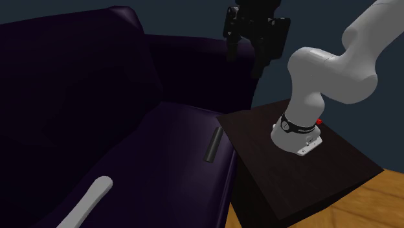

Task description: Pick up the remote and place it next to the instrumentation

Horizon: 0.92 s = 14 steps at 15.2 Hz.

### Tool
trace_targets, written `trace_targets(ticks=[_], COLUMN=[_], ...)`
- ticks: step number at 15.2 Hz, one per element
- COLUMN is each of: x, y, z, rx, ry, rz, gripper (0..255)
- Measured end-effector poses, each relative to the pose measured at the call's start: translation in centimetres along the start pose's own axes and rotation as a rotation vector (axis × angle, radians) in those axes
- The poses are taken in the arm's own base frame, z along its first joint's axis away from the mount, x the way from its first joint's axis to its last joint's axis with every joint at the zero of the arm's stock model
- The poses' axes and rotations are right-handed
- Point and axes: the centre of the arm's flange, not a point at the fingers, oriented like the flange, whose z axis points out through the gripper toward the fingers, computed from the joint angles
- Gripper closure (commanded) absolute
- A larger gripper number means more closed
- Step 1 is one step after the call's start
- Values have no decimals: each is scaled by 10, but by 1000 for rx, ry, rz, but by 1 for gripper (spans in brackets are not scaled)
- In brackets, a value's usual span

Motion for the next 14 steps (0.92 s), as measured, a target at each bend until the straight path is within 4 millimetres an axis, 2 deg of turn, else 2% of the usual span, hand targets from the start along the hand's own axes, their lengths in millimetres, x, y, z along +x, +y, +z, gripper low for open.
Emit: trace_targets(ticks=[2, 4, 14], x=[0, -4, -20], y=[2, 9, 58], z=[6, 24, 144], rx=[1, 5, 28], ry=[-2, -7, -40], rz=[-12, -52, -302], gripper=[0, 0, 0])
